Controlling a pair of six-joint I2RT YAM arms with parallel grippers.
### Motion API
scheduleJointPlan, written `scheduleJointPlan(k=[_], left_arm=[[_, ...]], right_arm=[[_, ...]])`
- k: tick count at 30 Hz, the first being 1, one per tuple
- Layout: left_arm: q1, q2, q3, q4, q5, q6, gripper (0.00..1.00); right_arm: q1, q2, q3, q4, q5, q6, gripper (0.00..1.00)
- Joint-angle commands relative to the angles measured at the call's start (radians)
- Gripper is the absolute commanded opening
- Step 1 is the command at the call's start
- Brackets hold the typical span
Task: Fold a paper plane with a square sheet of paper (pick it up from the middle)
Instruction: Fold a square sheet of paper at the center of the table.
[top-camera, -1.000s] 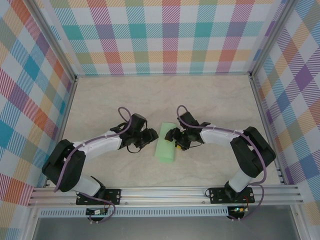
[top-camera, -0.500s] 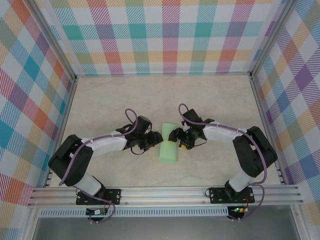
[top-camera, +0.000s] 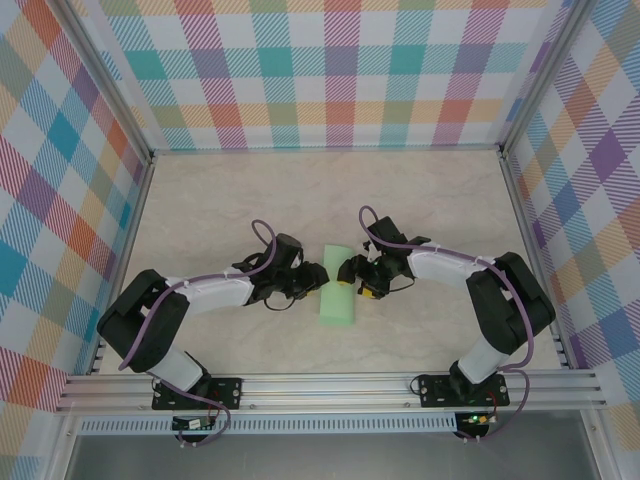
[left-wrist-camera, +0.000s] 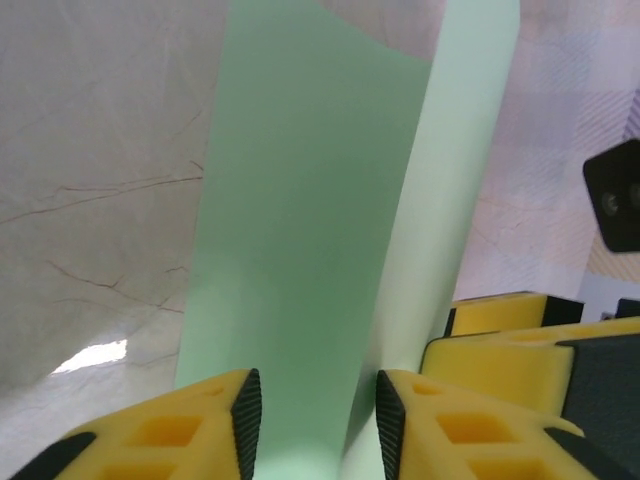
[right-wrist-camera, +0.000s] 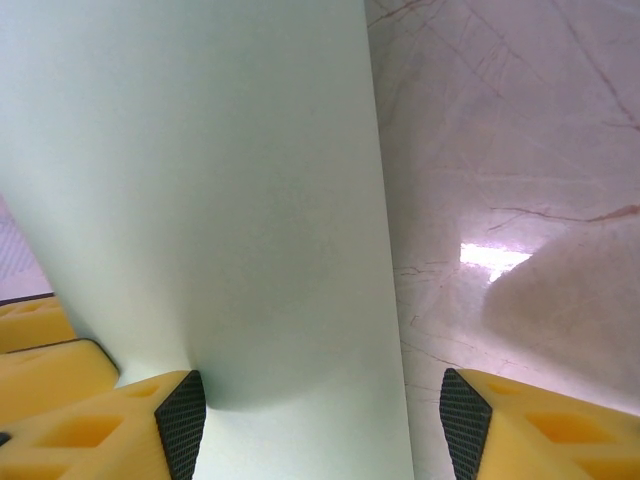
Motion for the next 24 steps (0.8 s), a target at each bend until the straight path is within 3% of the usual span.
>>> scheduleJointPlan(k=[1, 3, 10, 24], left_arm=[[-0.011, 0.010, -0.009, 0.042, 0.023, 0.009, 0.25], [-0.011, 0.001, -0.012, 0.039, 0.014, 0.015, 0.18], [-0.011, -0.015, -0.015, -0.009, -0.025, 0.039, 0.09], [-0.012, 0.017, -0.011, 0.008, -0.011, 0.032, 0.09]], right_arm=[[-0.005, -0.021, 0.007, -0.006, -0.020, -0.024, 0.66], [-0.007, -0.023, 0.007, -0.007, -0.021, -0.027, 0.66], [-0.035, -0.056, 0.007, -0.030, -0.048, -0.055, 0.67], [-0.062, 0.026, 0.016, -0.007, -0.143, -0.098, 0.60]])
